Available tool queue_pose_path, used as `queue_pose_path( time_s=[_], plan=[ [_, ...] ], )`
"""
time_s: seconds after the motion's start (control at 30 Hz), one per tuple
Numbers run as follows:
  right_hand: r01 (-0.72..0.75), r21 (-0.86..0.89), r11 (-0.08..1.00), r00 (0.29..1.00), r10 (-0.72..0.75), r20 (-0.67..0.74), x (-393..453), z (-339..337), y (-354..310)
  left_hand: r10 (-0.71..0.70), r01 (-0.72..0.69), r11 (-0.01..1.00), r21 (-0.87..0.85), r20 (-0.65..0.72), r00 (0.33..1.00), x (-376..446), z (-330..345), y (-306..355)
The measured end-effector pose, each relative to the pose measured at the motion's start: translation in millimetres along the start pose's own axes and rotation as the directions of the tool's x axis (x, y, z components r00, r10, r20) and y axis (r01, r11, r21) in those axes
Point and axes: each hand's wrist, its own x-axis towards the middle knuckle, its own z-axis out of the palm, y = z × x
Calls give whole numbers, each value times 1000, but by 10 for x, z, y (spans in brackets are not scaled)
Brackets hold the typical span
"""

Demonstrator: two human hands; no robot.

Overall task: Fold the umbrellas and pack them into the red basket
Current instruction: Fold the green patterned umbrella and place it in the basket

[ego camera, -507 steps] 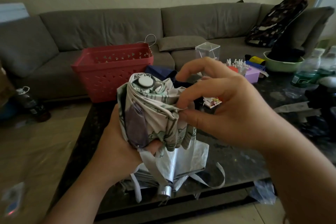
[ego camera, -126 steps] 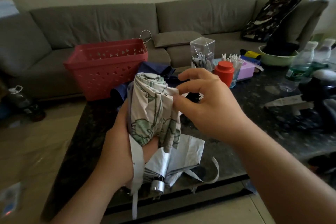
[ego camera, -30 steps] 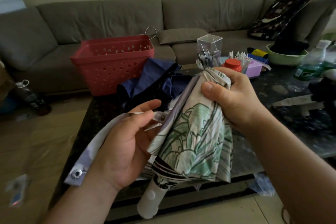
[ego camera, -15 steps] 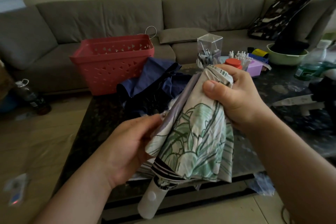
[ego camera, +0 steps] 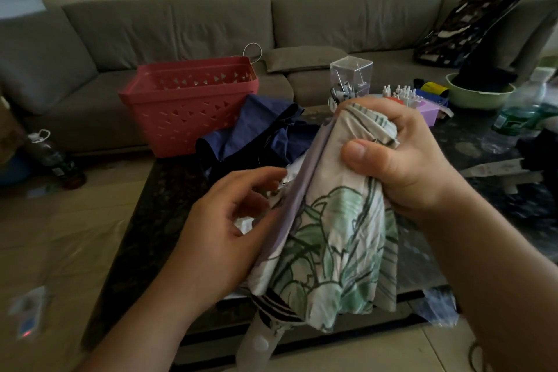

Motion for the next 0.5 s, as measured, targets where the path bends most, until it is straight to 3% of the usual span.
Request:
queue_pose_path(
  time_s=[0.13,0.3,0.5],
  plan=[
    [-68,111,992,998,69,-8,-7,-52,-4,-106,109,949,-294,26,994,-2,70,7],
    [-93,149,984,995,96,-13,18,-109,-16,-52,33,894,-447,-30,998,-13,72,60],
    [-82,152,985,995,89,-41,16,-154,-2,-11,-34,754,-656,-65,998,7,58,126]
  ],
)
